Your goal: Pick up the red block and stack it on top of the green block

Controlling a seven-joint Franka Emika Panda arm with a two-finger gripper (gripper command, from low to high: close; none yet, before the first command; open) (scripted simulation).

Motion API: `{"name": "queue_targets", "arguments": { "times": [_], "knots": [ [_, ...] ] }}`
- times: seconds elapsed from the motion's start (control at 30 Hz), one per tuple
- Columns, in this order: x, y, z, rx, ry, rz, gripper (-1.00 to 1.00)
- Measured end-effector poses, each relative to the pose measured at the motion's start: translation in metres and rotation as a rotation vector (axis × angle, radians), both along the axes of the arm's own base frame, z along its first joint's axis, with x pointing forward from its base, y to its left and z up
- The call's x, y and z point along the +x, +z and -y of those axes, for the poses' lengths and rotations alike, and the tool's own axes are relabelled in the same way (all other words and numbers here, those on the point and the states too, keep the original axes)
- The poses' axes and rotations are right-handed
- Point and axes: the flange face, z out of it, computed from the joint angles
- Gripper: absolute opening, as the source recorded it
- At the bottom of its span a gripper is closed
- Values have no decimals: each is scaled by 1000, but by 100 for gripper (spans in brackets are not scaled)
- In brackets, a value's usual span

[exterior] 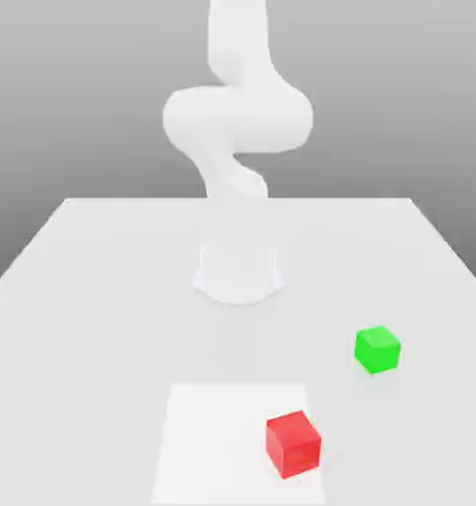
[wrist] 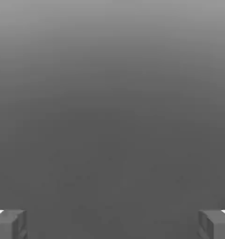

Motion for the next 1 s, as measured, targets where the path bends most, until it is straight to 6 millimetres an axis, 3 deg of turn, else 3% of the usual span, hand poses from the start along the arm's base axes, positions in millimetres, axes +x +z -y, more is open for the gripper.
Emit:
{"name": "queue_targets", "arguments": {
  "times": [0.2, 0.4, 0.57, 0.73, 0.9, 0.93, 1.0],
  "knots": [
    [63, -117, -17, -37, 85, -191, 0],
    [91, -239, -36, -73, 171, -375, 0],
    [88, -342, -51, -104, 247, -528, 0],
    [62, -439, -61, -135, 324, -680, 0],
    [57, -504, -62, -140, 337, -711, 0],
    [56, -516, -62, -140, 337, -711, -100],
    [56, -516, -62, -140, 337, -711, -100]
  ]
}}
